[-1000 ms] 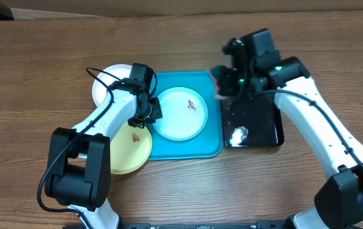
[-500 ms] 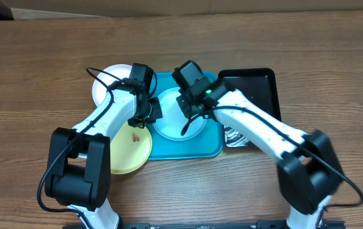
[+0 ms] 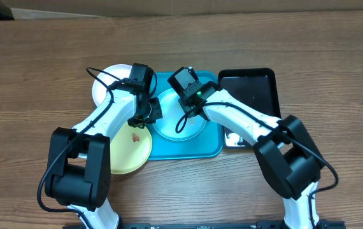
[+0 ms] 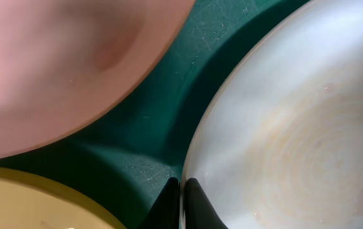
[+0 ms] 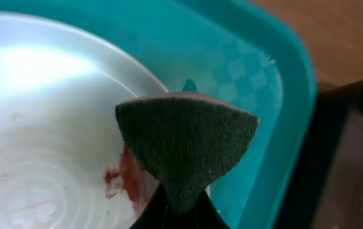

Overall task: Clean dirty plates on tray and stack at the side
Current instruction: 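Scrub the light-blue plate with the sponge in the right gripper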

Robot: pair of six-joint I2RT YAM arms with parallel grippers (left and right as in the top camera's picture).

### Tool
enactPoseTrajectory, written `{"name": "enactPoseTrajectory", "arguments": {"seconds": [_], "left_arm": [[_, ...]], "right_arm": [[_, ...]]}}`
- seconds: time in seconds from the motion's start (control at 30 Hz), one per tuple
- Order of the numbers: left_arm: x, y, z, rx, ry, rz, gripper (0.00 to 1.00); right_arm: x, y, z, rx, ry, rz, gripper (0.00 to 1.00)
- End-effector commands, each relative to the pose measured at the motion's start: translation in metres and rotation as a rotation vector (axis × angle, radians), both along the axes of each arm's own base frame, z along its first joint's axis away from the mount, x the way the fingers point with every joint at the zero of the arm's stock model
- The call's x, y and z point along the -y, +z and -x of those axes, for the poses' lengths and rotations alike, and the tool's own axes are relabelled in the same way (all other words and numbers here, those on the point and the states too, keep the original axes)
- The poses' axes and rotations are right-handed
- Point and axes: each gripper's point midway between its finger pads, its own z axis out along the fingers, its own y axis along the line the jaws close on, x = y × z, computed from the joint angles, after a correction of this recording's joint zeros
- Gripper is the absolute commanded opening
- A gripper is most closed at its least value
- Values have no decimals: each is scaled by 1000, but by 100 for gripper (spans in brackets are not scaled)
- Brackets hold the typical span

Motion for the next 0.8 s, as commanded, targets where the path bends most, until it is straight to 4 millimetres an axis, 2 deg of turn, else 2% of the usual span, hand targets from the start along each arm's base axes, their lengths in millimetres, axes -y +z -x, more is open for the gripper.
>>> {"name": "enactPoseTrajectory", "arguments": {"seconds": [0.0, 0.2, 0.27, 0.37, 0.57, 0.77], "left_arm": [[-3, -6, 3, -20, -14, -10, 6], [-3, -6, 3, -20, -14, -10, 5], [-3, -6, 4, -20, -14, -10, 5], [-3, -6, 3, -19, -14, -11, 4], [-3, -6, 2, -13, -14, -8, 4], [-2, -6, 2, -14, -15, -2, 4]], "right_arm": [[-1, -8, -5, 4, -5, 14, 4], [-2, -33, 2, -48, 1, 25, 4], [-8, -41, 8, -87, 18, -9, 4], [-27, -46, 27, -196, 67, -117, 4], [-53, -49, 65, -392, 134, -275, 4], [-60, -47, 78, -460, 153, -327, 4]]}}
